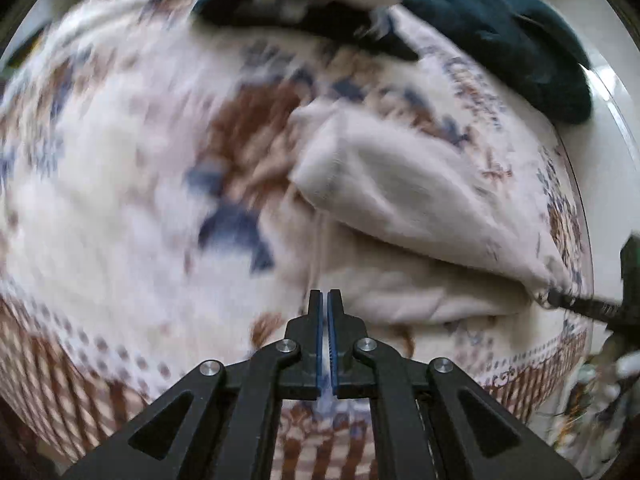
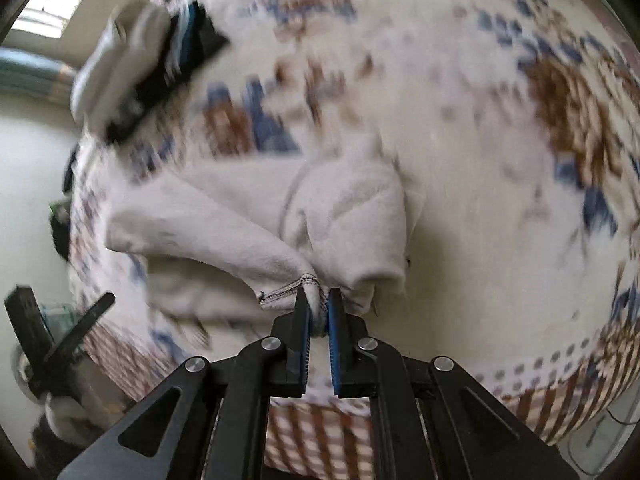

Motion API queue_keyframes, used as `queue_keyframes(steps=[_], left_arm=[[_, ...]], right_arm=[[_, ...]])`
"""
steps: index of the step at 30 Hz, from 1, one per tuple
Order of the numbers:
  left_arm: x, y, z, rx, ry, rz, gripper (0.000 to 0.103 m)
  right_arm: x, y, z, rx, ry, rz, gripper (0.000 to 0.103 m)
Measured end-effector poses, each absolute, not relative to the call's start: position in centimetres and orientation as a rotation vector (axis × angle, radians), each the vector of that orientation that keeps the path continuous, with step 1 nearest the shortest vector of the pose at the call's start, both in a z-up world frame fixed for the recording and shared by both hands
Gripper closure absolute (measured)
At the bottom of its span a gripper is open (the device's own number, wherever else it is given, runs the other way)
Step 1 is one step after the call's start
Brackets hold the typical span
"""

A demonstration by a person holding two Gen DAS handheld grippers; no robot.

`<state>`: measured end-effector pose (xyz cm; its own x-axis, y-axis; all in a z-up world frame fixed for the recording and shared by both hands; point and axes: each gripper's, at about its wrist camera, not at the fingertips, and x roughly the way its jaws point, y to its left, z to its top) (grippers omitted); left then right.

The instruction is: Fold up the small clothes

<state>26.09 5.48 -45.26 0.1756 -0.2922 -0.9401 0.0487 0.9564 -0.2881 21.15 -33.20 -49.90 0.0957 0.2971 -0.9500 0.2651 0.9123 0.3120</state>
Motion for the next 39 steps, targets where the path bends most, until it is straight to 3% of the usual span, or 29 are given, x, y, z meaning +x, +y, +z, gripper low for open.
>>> queue_keyframes(steps=[3,4,5,6,7,8,10,19,21,22,23,24,25,26,34,39], left_arm=[[27.0,7.5,-45.9,-0.438,1.417,-0.245,0.1],[27.3,7.9,-45.7,-0.51,1.409,-0.255,0.094],[27.7,8.3,-45.6,-0.568,1.395,-0.247,0.08],[28.1,8.5,-45.3,-0.612,1.375,-0.24,0.071],[28.5,8.7,-45.2,-0.653,1.351,-0.244,0.053],[28.9,8.8,-45.1,-0.677,1.332,-0.231,0.049],[29.7,8.9,-45.6,-0.752,1.318,-0.218,0.049],[34.2,7.5,-48.8,-0.809,1.313,-0.206,0.049],[34.3,7.2,-48.8,-0.794,1.297,-0.2,0.052],[34.2,7.1,-48.4,-0.798,1.265,-0.206,0.069],[34.0,6.9,-48.0,-0.796,1.253,-0.209,0.095],[34.0,6.7,-47.7,-0.784,1.256,-0.213,0.095],[33.7,6.5,-47.0,-0.769,1.249,-0.21,0.095],[33.4,6.5,-46.2,-0.772,1.251,-0.206,0.096],[29.3,8.2,-44.5,-0.885,1.326,-0.121,0.096],[26.9,8.8,-47.6,-0.807,1.422,-0.059,0.096]], right_arm=[[20.7,-33.5,-51.8,0.451,1.575,0.032,0.092],[20.4,-34.3,-51.8,0.527,1.579,0.024,0.082],[20.2,-34.8,-51.6,0.565,1.583,0.012,0.067],[20.0,-35.4,-51.3,0.605,1.579,-0.001,0.061],[19.7,-36.0,-50.8,0.654,1.561,-0.01,0.059],[19.2,-36.6,-50.3,0.711,1.538,-0.023,0.057],[18.1,-37.8,-50.0,0.83,1.507,-0.058,0.051],[18.5,-38.0,-53.5,1.132,1.457,-0.085,0.051],[19.2,-37.6,-54.2,1.143,1.437,-0.106,0.051],[19.6,-37.4,-54.4,1.147,1.423,-0.121,0.051],[19.9,-37.3,-54.5,1.154,1.402,-0.131,0.055],[20.2,-37.3,-54.3,1.146,1.379,-0.142,0.065],[20.2,-37.3,-53.8,1.129,1.357,-0.153,0.089],[20.6,-37.2,-53.4,1.11,1.343,-0.15,0.094],[20.1,-38.5,-49.4,0.985,1.377,-0.167,0.097],[18.0,-40.4,-50.6,0.92,1.463,-0.218,0.097]])
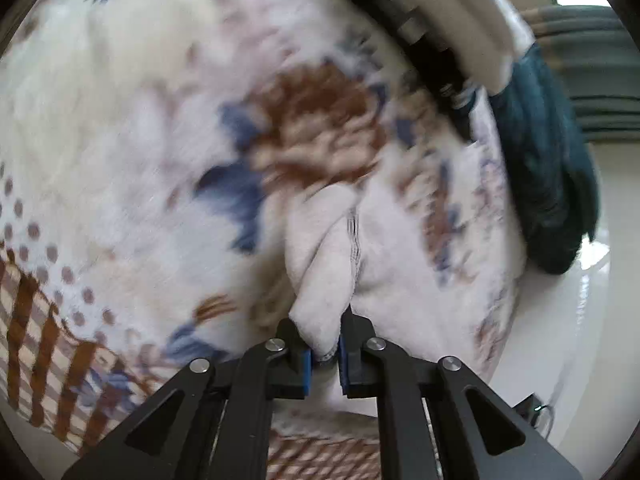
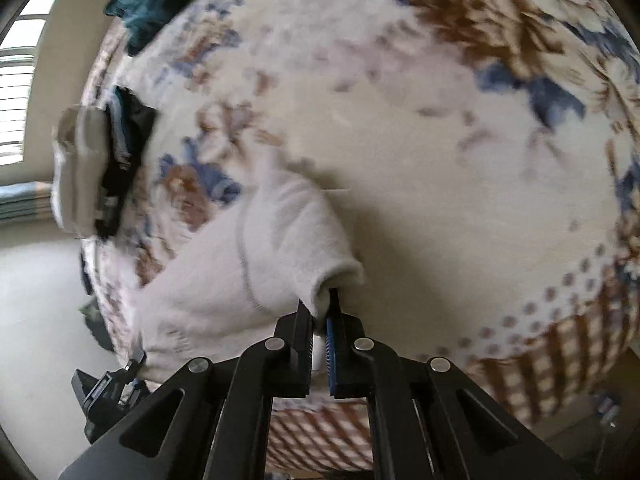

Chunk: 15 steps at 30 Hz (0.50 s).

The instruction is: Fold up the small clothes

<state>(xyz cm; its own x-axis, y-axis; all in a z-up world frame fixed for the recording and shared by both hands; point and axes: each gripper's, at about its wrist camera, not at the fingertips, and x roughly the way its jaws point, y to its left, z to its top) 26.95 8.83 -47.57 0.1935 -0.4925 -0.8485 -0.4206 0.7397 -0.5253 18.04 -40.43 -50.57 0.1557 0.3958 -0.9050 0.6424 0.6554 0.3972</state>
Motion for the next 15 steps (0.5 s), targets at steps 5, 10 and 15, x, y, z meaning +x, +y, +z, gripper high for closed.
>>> queue_keyframes(steps=[5,10,15], left_arm=[[25.9,8.6,-51.6,-0.757,1.503,-0.055,0.09],[25.1,9.5,-48.5,-0.697,1.493,-0.118,0.069],[26.8,11.1,-45.6,-0.629,1.441,-0.127,0.063]], right_arm=[[17.7,-41.2,-54.4,0.918,1.537,-0.254,0.097],[18.2,-41.0,-54.9,0.846,1.636,-0.193,0.061],[17.4,-42.5,-50.1,0.8,1.512,-0.24,0.058]])
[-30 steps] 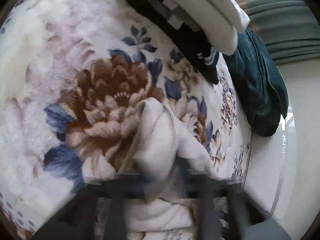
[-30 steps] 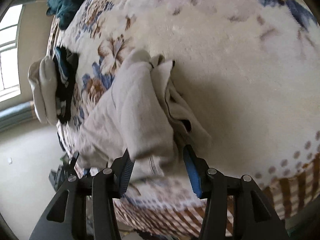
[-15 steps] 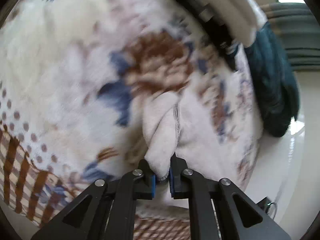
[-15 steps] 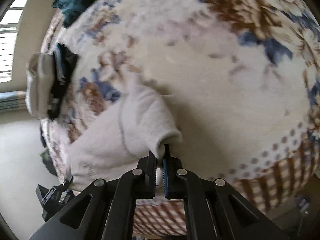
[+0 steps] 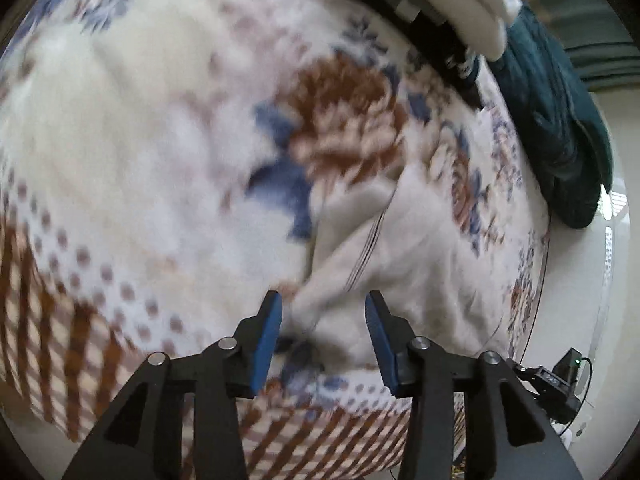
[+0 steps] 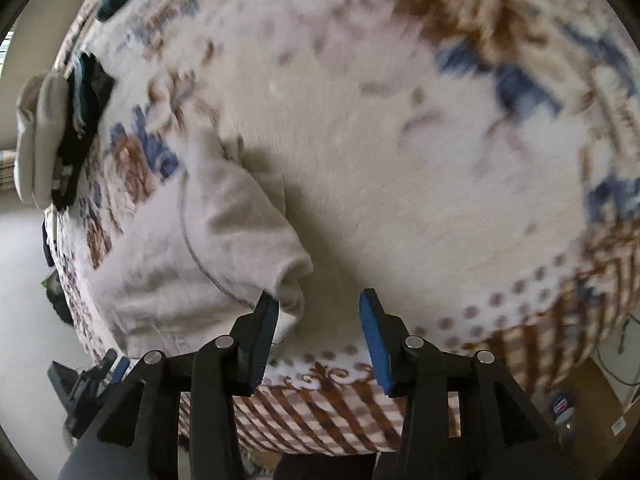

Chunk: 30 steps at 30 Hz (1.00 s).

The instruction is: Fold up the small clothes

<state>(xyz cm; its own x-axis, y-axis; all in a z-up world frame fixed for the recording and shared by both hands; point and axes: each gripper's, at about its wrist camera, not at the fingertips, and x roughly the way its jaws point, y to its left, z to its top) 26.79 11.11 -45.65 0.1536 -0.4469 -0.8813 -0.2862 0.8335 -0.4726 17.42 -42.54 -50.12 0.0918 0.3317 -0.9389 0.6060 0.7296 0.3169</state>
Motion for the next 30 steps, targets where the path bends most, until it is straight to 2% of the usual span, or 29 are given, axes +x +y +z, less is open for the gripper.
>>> queue_keyframes(steps=[3,6,9,10,11,14,18,20,22,24,26,27,28,29,30], left_arm=[[29.9,10.7,-45.6,-0.629,1.393,-0.162,0.062],[33.0,9.0,-46.8,-0.621,1.384,-0.213,0.062],[34.9,7.1,-48.2,-0.593,1.407,-0.24,0.062],[35.1,6.6,-48.6,-0.566,1.408,-0.247,0.064],[35.2,6.2,-48.9,-0.529,1.397,-0.242,0.072],[35.1,5.4,-49.0,-0.408,1.38,-0.239,0.091],[35.7,6.1,-51.1,-0.383,1.419,-0.186,0.091],[36.2,6.4,-51.9,-0.389,1.433,-0.17,0.096],[36.7,6.7,-51.8,-0.376,1.448,-0.146,0.097],[36.8,7.0,-50.0,-0.37,1.433,-0.137,0.096],[36.4,6.9,-47.7,-0.332,1.405,-0.122,0.095],[36.0,6.5,-46.2,-0.32,1.375,-0.128,0.094],[35.4,5.9,-44.4,-0.296,1.339,-0.14,0.086],[34.9,5.1,-43.1,-0.272,1.317,-0.15,0.071],[34.3,4.2,-42.0,-0.258,1.296,-0.164,0.062]], right_arm=[[19.6,-42.9,-49.2,0.876,1.417,-0.206,0.049],[23.1,-42.5,-51.2,0.955,1.385,-0.17,0.049],[25.4,-41.3,-54.3,1.01,1.434,-0.138,0.049],[25.6,-40.7,-54.7,1.007,1.437,-0.132,0.066],[25.7,-40.2,-54.9,0.975,1.432,-0.148,0.088],[26.0,-39.9,-54.6,0.902,1.411,-0.161,0.09],[25.7,-41.1,-55.8,0.934,1.415,-0.223,0.091],[25.8,-41.7,-57.1,0.986,1.42,-0.252,0.091],[26.0,-41.9,-58.2,1.049,1.435,-0.265,0.09],[26.3,-42.3,-58.2,1.08,1.458,-0.263,0.087],[26.7,-42.3,-56.1,0.999,1.451,-0.244,0.067],[26.7,-42.2,-54.8,0.94,1.44,-0.243,0.064],[26.7,-41.9,-53.2,0.871,1.425,-0.247,0.059],[26.7,-41.4,-51.2,0.802,1.397,-0.24,0.058],[26.7,-40.8,-49.9,0.758,1.378,-0.227,0.058]])
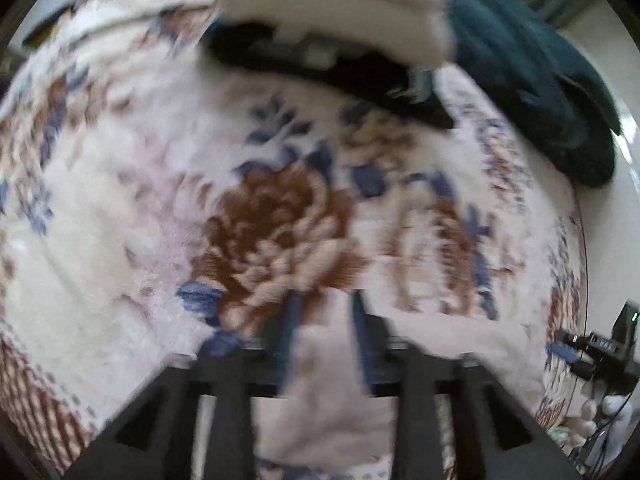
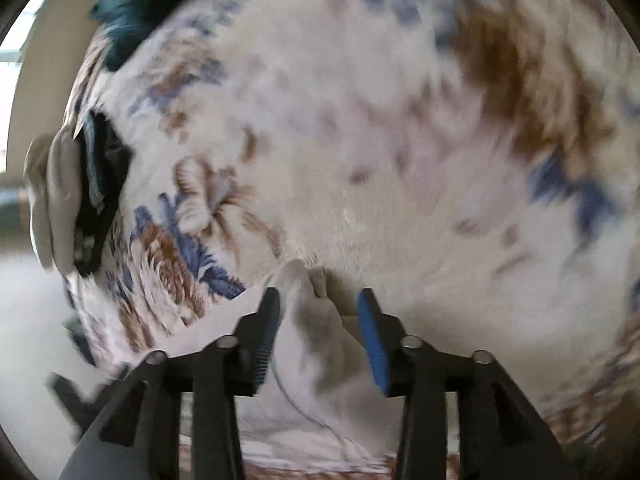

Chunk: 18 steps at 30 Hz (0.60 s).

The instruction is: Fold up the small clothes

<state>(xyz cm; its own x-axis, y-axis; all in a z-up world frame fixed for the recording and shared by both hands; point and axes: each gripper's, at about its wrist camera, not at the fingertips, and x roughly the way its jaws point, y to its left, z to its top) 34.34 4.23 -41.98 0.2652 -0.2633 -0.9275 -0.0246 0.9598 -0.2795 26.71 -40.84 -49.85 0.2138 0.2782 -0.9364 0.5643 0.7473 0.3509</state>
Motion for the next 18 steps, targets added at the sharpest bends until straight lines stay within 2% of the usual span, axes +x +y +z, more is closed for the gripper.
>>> queue_keyframes(steps=[1,2,7,11,13,14,15,18], left_arm=[[33.7,3.2,-41.0,-0.256,1.274,-0.195,0.042],[33.5,2.0,-40.7,-0.257,1.266,-0.228,0.031],[33.8,-2.7,-46.1,-0.235,1.391,-0.277,0.031],[34.9,-2.1,-49.5,-0.228,1.422,-0.225,0.031],[35.7,-1.1,-50.1,-0.251,1.416,-0.213,0.031],[35.8,-0.9,-50.1,-0.255,1.413,-0.211,0.031],[36.0,-0.7,-50.1,-0.243,1.408,-0.205,0.031],[36.6,0.4,-50.1,-0.23,1.407,-0.17,0.031]], right_arm=[[26.8,-39.6,-48.3,0.71,1.36,-0.202,0.058],[27.0,-38.3,-47.6,0.693,1.359,-0.15,0.058],[29.7,-29.9,-50.7,0.765,1.519,0.167,0.058],[31.9,-26.2,-56.1,0.828,1.6,0.186,0.059],[32.2,-26.7,-57.3,0.864,1.599,0.146,0.065],[32.2,-27.5,-57.7,0.896,1.59,0.12,0.074],[32.2,-28.2,-57.8,0.911,1.585,0.096,0.077],[31.6,-31.1,-57.2,0.905,1.555,0.024,0.079]])
